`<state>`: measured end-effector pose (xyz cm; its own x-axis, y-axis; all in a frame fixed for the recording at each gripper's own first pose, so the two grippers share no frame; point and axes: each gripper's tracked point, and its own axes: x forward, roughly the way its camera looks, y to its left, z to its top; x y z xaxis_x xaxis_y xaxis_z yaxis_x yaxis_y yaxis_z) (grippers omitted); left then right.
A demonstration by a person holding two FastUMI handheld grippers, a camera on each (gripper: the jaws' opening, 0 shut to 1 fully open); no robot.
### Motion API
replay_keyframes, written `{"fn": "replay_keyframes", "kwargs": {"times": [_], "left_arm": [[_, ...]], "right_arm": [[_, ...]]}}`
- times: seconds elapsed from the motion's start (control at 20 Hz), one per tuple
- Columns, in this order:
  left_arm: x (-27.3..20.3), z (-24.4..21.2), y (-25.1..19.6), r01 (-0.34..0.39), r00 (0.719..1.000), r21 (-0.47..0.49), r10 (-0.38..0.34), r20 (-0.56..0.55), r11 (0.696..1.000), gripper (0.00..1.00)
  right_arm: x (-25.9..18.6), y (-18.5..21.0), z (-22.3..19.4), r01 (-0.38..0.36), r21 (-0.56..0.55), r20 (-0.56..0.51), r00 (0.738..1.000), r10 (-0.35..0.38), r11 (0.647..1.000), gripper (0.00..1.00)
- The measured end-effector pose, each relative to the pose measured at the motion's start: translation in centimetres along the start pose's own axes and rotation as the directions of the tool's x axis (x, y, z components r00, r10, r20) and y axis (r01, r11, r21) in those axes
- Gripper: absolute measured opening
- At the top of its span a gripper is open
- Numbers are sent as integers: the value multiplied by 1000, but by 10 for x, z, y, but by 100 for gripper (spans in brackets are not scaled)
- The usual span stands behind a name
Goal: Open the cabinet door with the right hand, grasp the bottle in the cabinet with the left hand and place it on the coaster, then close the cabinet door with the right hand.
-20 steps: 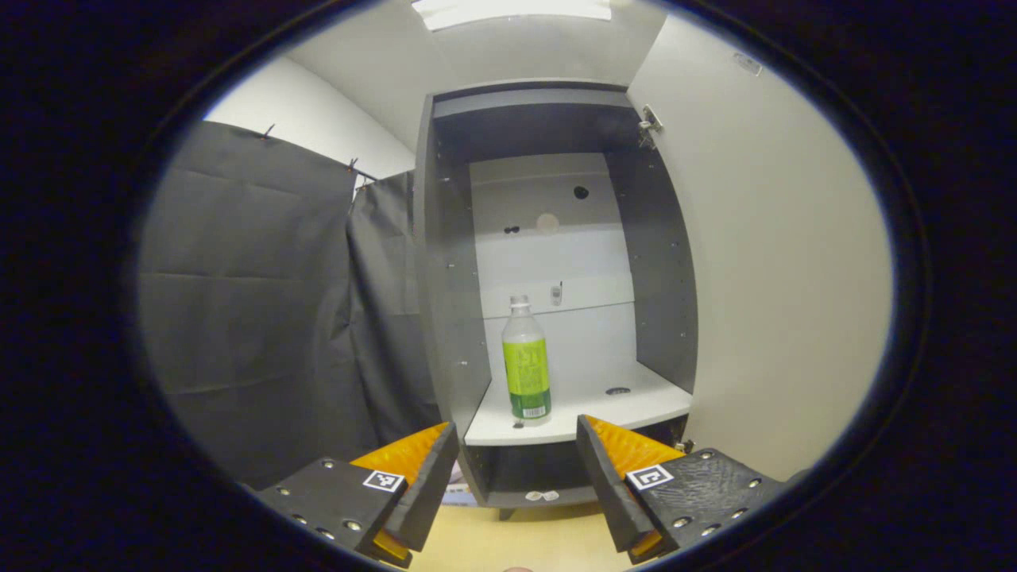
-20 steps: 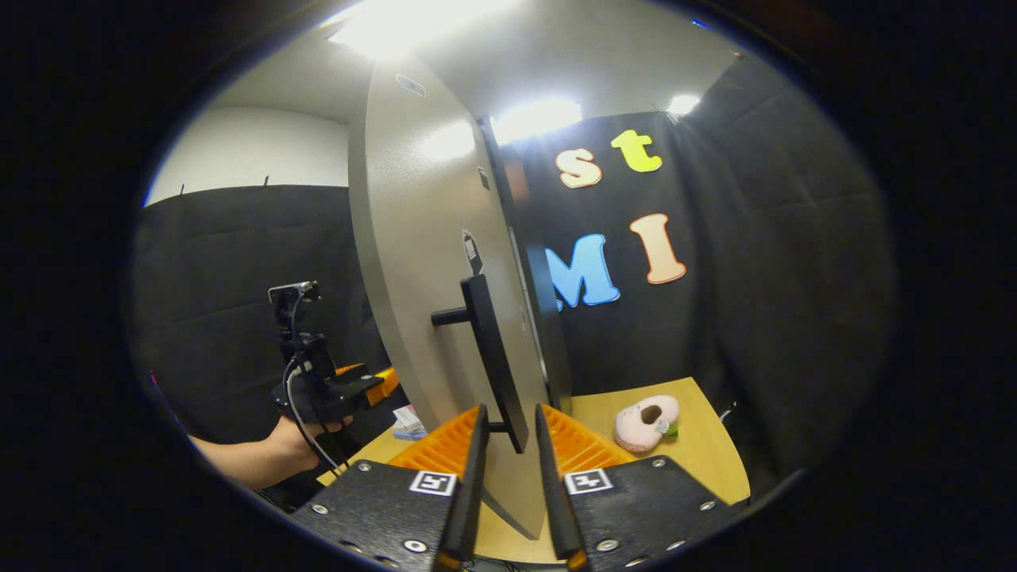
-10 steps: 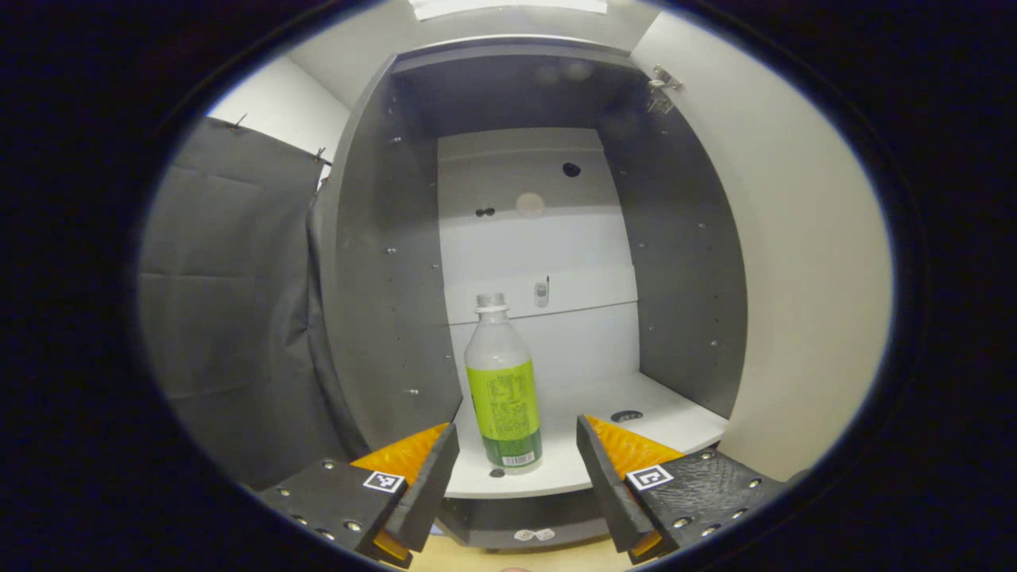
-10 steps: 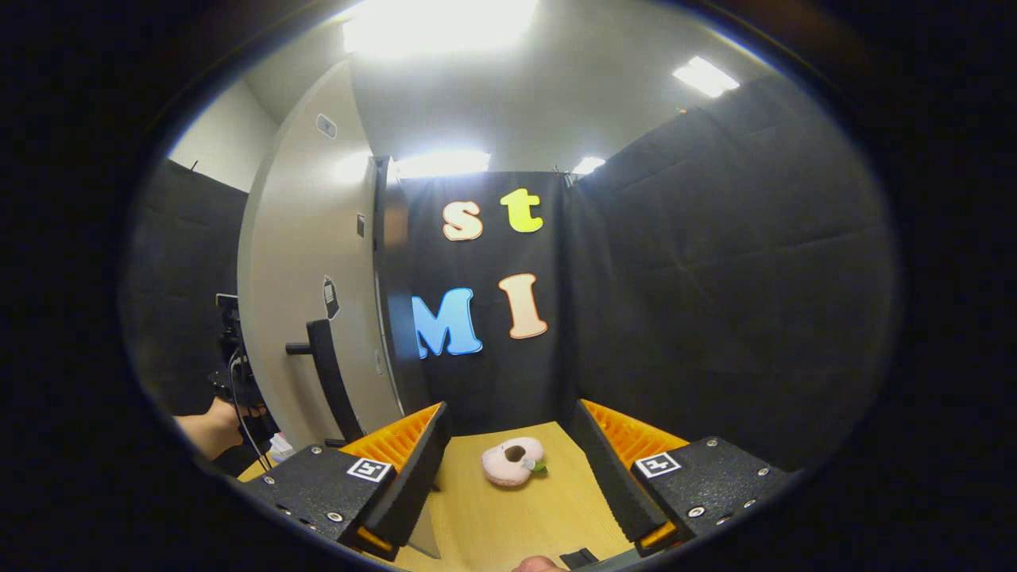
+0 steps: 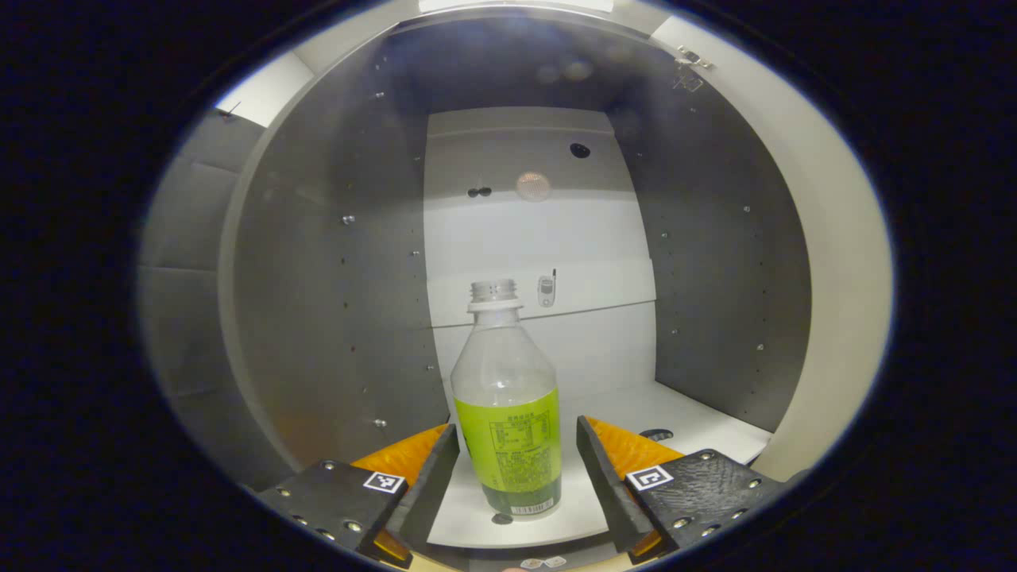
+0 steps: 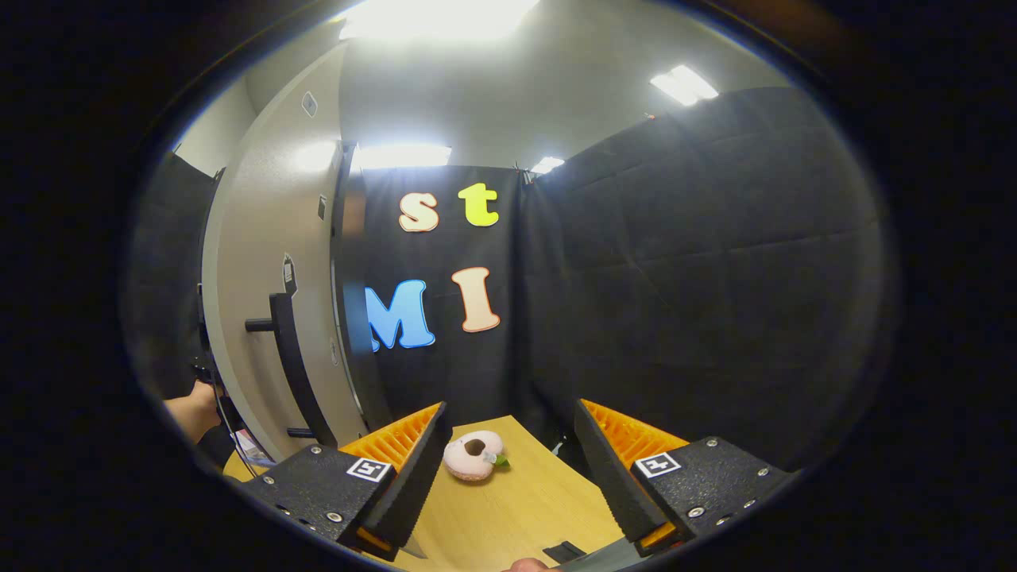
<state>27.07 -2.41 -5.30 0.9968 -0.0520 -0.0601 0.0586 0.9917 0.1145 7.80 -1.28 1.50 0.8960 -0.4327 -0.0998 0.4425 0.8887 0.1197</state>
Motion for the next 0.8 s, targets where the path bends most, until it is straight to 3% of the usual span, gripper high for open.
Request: {"fn": "replay_keyframes", "kwargs": {"times": [0.3, 0.4, 0.5, 0.65, 0.7, 0.75, 0.8], "left_arm": [[21, -8, 6, -11, 1000, -15, 11, -2, 1000, 85], [20, -6, 6, 0, 1000, -24, 0, 3, 1000, 69], [17, -2, 1, 25, 1000, -44, -24, 13, 999, 69], [8, 12, 8, 2, 998, -4, -2, 66, 1000, 69], [1, 17, 7, 7, 997, 0, -7, 72, 1000, 62], [-10, 21, 7, 9, 997, -3, -9, 76, 1000, 69], [-22, 26, 5, 21, 997, -17, -19, 76, 1000, 69]], "right_arm": [[0, 9, -11, 32, -13, -22, 999, -32, 999, 95], [0, 10, -13, 41, -15, -24, 999, -41, 999, 92], [2, 13, -17, 42, -16, -33, 999, -43, 999, 95], [7, 17, -21, 26, -25, -41, 999, -27, 999, 95], [9, 19, -21, 12, -28, -38, 999, -13, 1000, 95], [13, 19, -21, -2, -32, -33, 999, 1, 999, 95], [18, 19, -20, -15, -36, -27, 1000, 14, 999, 95]]}}
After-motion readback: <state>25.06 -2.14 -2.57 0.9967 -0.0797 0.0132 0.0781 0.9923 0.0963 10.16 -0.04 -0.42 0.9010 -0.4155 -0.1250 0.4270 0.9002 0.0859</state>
